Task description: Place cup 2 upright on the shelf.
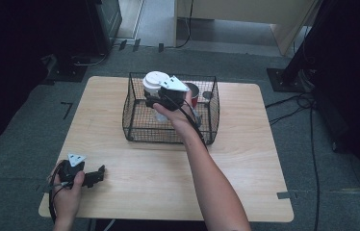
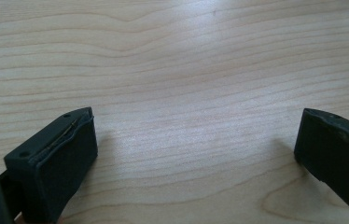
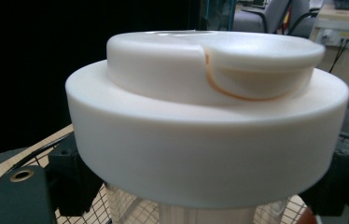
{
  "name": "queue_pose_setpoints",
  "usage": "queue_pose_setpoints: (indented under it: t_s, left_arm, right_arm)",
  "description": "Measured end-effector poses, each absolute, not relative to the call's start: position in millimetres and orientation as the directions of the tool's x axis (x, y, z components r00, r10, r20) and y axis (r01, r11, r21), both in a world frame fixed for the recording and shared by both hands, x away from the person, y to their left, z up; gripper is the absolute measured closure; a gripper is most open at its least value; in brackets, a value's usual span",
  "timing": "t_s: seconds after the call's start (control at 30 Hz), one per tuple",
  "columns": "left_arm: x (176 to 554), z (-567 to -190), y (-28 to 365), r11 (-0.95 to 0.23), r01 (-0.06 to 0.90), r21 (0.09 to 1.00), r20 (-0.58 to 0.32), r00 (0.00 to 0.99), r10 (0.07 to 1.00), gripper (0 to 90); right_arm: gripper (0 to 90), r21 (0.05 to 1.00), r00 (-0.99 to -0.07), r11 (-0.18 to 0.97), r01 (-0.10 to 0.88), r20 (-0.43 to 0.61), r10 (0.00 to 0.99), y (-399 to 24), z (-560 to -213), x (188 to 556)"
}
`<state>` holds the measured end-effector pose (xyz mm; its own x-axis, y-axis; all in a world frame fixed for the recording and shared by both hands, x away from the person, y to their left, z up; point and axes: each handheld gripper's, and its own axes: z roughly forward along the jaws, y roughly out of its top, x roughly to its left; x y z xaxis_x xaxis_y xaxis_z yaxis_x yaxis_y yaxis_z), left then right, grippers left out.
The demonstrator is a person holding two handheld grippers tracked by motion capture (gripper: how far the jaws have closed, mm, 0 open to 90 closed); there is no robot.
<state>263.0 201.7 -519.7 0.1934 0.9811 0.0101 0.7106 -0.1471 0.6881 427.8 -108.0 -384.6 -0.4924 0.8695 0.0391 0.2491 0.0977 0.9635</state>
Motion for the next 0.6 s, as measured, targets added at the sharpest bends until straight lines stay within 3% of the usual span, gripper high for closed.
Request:
queue_pose_setpoints:
  t_s: [0.6]
  left_arm:
    - [263,-520,202,-0.15,0.712,0.686,0.012,0.195,0.981,0.1]
  right_arm:
    - [16.0,0.955,-0.581,0.132,0.267,0.05,0.813,-100,-408,456]
